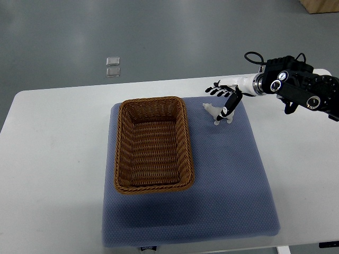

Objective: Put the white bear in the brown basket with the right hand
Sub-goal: 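Lower the right hand over the white bear and close fingers around it, then lift the white bear with the right hand and carry it toward the basket, then lower the bear into the brown wicker basket and open the right hand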

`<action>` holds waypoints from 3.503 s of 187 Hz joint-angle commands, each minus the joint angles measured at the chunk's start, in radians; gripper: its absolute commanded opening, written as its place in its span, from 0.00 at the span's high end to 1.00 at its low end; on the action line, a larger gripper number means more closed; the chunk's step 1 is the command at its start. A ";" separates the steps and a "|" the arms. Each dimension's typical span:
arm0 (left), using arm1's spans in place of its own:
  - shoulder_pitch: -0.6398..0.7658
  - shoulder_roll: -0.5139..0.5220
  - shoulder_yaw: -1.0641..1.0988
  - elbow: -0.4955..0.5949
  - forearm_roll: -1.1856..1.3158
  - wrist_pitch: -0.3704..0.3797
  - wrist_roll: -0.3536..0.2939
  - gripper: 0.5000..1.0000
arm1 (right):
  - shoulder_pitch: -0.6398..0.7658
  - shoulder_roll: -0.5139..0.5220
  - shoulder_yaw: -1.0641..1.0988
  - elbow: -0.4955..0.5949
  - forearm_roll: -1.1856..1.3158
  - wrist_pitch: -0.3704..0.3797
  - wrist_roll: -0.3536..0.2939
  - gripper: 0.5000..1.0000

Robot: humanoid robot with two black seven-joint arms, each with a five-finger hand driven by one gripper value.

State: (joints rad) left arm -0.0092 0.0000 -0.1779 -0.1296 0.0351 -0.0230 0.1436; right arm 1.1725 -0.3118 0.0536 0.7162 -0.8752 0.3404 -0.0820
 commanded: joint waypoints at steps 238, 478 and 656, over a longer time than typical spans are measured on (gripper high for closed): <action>0.002 0.000 0.002 -0.001 0.000 0.000 0.001 0.00 | 0.217 -0.216 0.009 0.301 -0.041 0.028 -0.001 1.00; -0.003 0.000 0.005 -0.004 0.002 -0.002 0.001 0.00 | 0.268 0.246 -0.133 0.233 0.061 -0.090 -0.019 1.00; -0.003 0.000 0.005 -0.002 0.000 0.000 -0.001 0.00 | 0.085 0.312 -0.133 0.080 -0.079 -0.149 -0.015 0.75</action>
State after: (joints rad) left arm -0.0123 0.0000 -0.1728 -0.1320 0.0351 -0.0233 0.1435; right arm 1.2589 0.0000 -0.0801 0.8002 -0.9541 0.1948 -0.0971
